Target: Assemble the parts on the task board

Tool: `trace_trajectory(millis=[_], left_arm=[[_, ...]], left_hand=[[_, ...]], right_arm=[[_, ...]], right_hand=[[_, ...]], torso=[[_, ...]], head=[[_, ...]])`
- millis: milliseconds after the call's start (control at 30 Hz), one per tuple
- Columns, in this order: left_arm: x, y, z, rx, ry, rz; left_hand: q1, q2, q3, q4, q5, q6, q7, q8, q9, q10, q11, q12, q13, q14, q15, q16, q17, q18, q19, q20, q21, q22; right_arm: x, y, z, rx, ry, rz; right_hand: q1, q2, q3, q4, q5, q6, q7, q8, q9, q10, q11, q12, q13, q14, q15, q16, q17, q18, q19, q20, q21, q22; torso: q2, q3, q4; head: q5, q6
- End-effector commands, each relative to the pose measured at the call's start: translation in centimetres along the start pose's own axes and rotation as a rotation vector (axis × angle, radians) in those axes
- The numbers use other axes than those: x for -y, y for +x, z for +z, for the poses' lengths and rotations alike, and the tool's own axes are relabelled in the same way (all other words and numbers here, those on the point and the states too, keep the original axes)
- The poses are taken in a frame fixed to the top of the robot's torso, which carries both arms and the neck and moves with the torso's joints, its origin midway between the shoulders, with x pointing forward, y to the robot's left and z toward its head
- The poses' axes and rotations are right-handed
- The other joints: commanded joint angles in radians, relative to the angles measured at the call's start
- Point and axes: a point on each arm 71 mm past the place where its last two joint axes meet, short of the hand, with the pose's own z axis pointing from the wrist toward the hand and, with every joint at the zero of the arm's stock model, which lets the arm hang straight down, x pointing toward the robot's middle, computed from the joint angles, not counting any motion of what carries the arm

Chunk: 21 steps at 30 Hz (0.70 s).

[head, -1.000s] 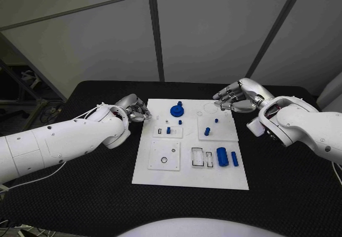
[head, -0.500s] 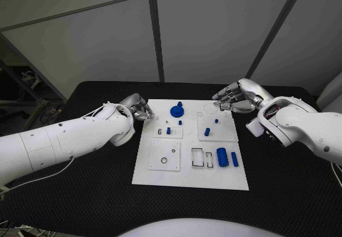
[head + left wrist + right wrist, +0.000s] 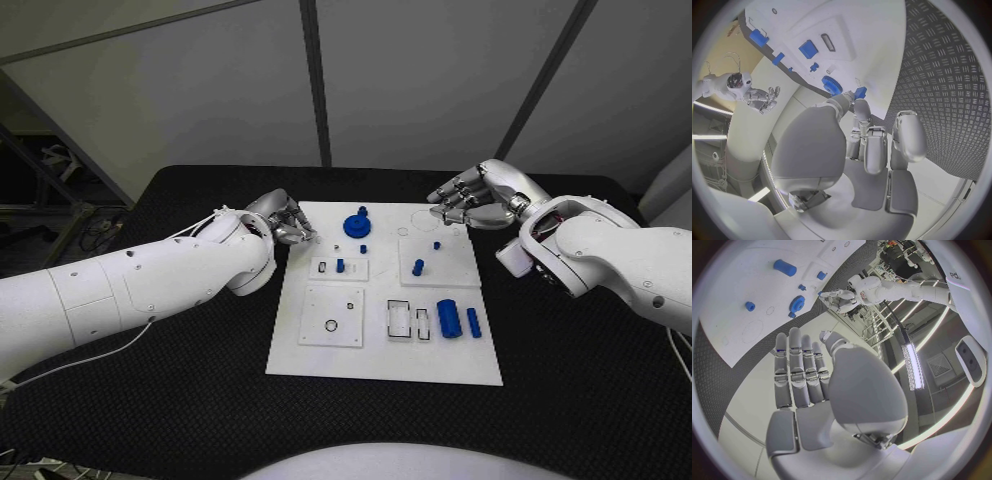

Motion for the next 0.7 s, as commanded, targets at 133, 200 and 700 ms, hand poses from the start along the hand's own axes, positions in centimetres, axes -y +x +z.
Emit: trace_trajectory(millis=[133,200,700], left_arm=[[0.32,0.03,0.14,0.001,0.013,0.053],[0.36,0.09,0.19,-0.003,0.014,0.059],[0.49,0.35,0.70,-0.012,0.008,0.084]], left_hand=[[-0.012,-0.020,0.000,0.008,-0.003,0.017,-0.012,0.077,0.024,0.003,0.000,0.000,-0.007,0.087,-0.009,0.006,0.192,0.003,0.006,0.000,0.003,0.060],[-0.017,-0.024,-0.003,0.010,-0.003,0.018,-0.012,0.076,0.024,0.003,-0.001,-0.001,-0.010,0.087,-0.010,0.006,0.192,0.003,0.006,0.000,0.002,0.059],[-0.026,-0.031,-0.009,0.014,-0.004,0.022,-0.012,0.075,0.021,0.001,-0.001,-0.001,-0.014,0.087,-0.010,0.006,0.191,0.003,0.006,-0.001,0.001,0.060]], right_arm=[[-0.17,-0.01,0.07,0.000,-0.010,-0.002],[-0.18,-0.01,0.08,0.000,-0.010,-0.002],[-0.18,0.02,0.10,-0.001,-0.010,-0.002]], right_hand=[[-0.005,0.005,0.006,-0.002,0.006,0.002,0.001,-0.006,0.000,0.003,0.004,-0.005,-0.001,0.008,0.002,-0.006,0.002,0.011,0.007,0.003,-0.005,-0.001],[-0.005,0.005,0.006,-0.002,0.006,0.002,0.001,-0.006,0.000,0.003,0.004,-0.005,-0.001,0.008,0.002,-0.006,0.002,0.011,0.007,0.003,-0.005,-0.001],[-0.002,0.004,0.007,-0.005,0.006,0.002,0.001,-0.006,0.000,0.003,0.004,-0.006,-0.003,0.008,0.002,-0.008,0.002,0.011,0.008,0.003,-0.006,-0.002]], torso=[[0.000,-0.0001,0.0008],[0.000,0.0001,0.0004],[0.000,0.0002,0.0001]], head=[[-0.001,0.001],[0.000,0.000],[-0.003,0.000]])
